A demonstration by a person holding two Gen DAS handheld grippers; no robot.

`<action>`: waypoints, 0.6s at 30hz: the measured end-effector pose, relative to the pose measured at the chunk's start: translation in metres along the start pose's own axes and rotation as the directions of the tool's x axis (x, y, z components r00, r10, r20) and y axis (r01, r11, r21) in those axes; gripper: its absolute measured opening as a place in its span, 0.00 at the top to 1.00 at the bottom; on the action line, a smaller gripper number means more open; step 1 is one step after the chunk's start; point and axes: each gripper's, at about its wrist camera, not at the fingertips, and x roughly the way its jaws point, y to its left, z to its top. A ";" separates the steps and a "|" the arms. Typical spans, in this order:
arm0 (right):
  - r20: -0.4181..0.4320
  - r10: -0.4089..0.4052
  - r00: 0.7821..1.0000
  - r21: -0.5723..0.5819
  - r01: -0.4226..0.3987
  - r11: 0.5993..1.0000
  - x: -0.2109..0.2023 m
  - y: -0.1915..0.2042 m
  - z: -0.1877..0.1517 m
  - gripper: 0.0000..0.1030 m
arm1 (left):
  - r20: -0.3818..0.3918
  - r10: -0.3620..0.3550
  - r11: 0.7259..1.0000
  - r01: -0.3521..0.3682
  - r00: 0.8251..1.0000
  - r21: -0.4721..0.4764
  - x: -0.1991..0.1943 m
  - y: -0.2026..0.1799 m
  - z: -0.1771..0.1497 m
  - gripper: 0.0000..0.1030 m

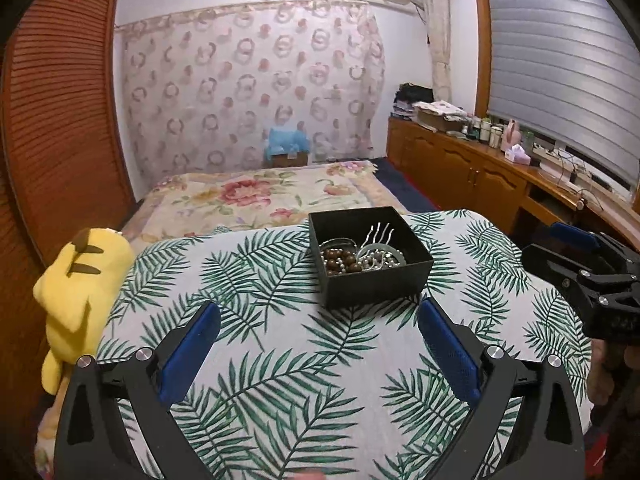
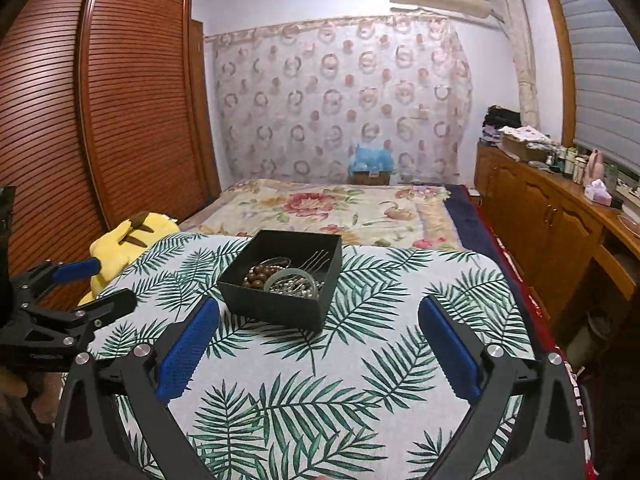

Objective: Organize jewelry

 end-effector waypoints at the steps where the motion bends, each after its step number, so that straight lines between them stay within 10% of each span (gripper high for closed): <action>1: 0.008 -0.001 1.000 -0.001 0.001 1.000 -0.002 0.000 -0.001 0.03 | 0.002 0.004 1.000 -0.004 1.000 -0.001 -0.001 0.000 0.000 0.08; 18: 0.030 -0.002 1.000 0.016 0.002 1.000 -0.009 -0.003 -0.005 0.03 | 0.026 0.004 1.000 -0.004 1.000 0.000 -0.008 0.000 -0.003 0.08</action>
